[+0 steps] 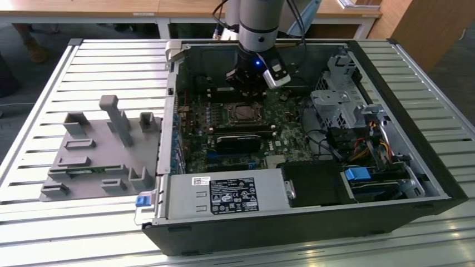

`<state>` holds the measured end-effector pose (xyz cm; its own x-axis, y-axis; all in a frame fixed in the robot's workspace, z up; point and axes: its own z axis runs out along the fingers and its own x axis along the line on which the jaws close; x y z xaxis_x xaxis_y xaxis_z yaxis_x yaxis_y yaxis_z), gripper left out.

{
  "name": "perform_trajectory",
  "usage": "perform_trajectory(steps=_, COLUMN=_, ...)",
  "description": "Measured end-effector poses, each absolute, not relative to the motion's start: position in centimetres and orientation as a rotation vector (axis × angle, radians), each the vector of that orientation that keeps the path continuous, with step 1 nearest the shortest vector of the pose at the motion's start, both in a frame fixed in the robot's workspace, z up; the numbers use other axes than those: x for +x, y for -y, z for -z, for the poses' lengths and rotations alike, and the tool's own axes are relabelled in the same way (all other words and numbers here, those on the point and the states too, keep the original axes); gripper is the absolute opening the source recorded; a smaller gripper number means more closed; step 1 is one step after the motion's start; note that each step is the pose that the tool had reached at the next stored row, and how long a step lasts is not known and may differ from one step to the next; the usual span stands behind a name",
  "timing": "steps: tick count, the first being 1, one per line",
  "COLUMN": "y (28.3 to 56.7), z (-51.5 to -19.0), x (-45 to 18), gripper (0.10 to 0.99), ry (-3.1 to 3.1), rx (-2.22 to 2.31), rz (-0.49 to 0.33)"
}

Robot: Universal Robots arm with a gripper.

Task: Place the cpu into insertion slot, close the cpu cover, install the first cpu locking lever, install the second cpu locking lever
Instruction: 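Install the first cpu locking lever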

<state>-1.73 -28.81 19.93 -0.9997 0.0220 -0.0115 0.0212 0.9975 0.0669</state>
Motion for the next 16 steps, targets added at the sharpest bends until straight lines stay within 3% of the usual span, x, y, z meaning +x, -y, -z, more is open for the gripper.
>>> perform_trajectory(steps=16, y=28.71, z=-19.85, x=-1.72, gripper=0.118, ry=-3.127, rx=0.034, rz=-0.097)
